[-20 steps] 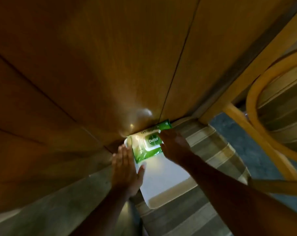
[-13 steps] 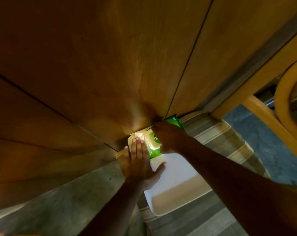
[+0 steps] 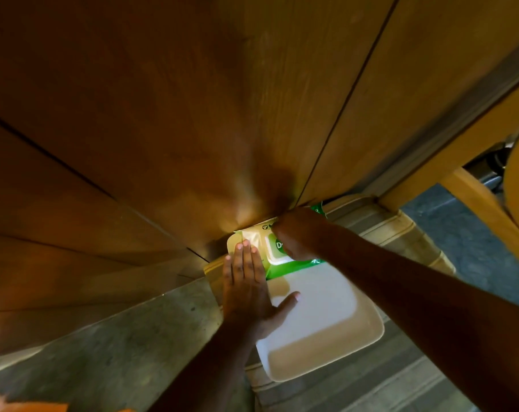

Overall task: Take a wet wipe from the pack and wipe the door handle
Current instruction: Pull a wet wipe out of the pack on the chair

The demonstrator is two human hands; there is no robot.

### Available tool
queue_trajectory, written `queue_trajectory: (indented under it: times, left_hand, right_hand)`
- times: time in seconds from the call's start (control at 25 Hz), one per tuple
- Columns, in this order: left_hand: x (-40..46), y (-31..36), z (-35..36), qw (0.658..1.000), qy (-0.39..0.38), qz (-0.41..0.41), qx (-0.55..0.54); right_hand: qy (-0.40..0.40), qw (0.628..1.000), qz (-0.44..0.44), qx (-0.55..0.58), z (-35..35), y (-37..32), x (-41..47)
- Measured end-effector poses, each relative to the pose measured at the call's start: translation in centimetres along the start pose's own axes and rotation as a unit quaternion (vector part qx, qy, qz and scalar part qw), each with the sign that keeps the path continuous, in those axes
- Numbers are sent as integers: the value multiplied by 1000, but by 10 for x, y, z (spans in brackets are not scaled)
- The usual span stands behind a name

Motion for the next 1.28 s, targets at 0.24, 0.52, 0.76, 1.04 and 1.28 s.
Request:
queue_trajectory:
  times: [0.24,0.52,0.76,1.04,1.28]
  left_hand:
    - [-1,-2,1,1000,-22,-2,7]
    - [0,-3,5,1000,-26,0,11]
    - [0,-5,6,1000,-23,0,9]
    - [0,-6,9,999,-47,-2,22]
    - [1,-4,10,999,-51,-18,-1]
  right_hand:
    - [-49,998,-29,-22,14,-4,-11]
    - [83,978,125,146,13,14,-6]
    - [329,702,427,466,57,9,-53]
    - [273,865,326,266,53,-20,-42]
    - [282,802,383,362,26,-8,-57]
Point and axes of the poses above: each hand's wrist, its own x-axis towards the middle knuckle, its own z-axis out of the palm, y = z × x, the point moved 5 cm from there along x, towards the middle knuckle, and after that the axes turned 6 degrees about -x, right-handed, at the moved point
